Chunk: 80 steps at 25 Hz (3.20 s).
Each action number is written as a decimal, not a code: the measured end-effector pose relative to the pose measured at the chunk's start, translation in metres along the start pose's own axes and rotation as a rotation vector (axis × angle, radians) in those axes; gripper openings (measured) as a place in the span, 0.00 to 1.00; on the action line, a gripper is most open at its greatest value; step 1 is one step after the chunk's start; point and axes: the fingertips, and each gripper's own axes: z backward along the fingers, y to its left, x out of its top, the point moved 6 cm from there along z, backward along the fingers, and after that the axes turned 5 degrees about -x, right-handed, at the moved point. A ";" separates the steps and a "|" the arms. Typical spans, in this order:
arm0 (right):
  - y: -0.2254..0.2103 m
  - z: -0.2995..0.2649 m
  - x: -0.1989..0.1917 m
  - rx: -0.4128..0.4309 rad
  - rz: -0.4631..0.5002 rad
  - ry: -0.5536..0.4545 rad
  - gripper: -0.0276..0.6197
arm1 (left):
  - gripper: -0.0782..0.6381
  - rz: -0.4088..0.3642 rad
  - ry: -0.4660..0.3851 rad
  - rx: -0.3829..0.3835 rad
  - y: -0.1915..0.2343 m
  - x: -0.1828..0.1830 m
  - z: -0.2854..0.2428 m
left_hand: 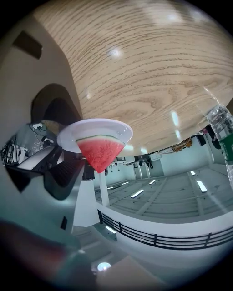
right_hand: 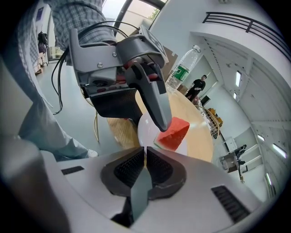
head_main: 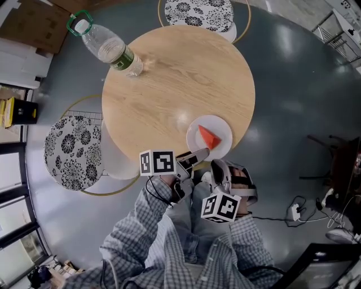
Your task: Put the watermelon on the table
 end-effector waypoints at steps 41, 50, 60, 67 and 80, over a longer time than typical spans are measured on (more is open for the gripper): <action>0.021 -0.018 0.017 -0.051 0.050 0.075 0.11 | 0.43 0.088 0.020 -0.043 0.009 -0.024 0.022; 0.020 -0.011 0.011 0.034 -0.157 0.006 0.17 | 0.25 -0.059 -0.040 -0.094 -0.008 -0.026 0.046; -0.044 0.067 0.008 0.078 -0.922 -0.353 0.05 | 0.12 -0.320 -0.091 -0.084 -0.062 -0.030 0.081; -0.063 0.108 0.020 0.093 -1.042 -0.474 0.05 | 0.12 -0.446 -0.121 -0.127 -0.109 -0.032 0.102; -0.103 0.150 0.046 0.043 -1.035 -0.649 0.05 | 0.12 -0.603 -0.171 -0.176 -0.178 -0.026 0.125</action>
